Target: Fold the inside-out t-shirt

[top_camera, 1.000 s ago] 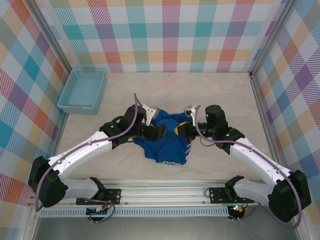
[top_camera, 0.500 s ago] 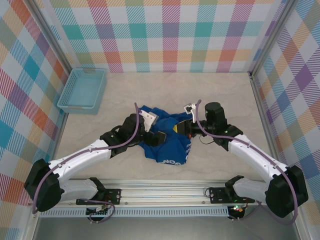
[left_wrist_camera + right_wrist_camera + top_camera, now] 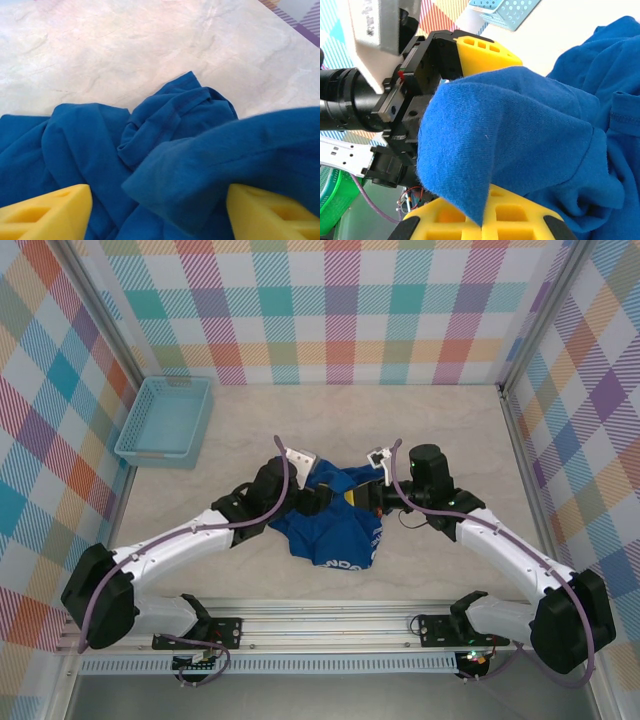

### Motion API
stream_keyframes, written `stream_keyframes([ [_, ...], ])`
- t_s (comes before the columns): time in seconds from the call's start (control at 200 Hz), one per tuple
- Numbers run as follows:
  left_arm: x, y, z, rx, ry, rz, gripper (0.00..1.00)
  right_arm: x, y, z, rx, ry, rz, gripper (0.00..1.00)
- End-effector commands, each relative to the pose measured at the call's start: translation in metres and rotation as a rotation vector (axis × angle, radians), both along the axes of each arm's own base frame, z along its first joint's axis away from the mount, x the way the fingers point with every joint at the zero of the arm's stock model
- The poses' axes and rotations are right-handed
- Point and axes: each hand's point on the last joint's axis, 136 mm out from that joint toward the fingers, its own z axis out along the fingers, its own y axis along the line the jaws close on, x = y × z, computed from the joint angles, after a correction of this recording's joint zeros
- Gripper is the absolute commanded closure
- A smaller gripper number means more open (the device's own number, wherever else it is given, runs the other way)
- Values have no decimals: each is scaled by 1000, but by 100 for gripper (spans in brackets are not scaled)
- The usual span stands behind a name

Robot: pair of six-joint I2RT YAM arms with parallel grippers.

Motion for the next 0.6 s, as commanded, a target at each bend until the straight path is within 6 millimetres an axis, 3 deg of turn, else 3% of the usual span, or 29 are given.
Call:
stream_keyframes([
  [0.0,17,2,8,-29,-18,41,34,-2,1,21,33,-53,24,100],
  [0.355,32,1,-2,-71,47,35,59,-4,-1,23,31,-63,24,100],
  [0.455,32,0,6,-102,40,14,65,-3,-1,22,29,-61,25,100],
  [0.595,29,-4,17,-123,29,-32,80,-2,-2,23,28,-58,18,100],
])
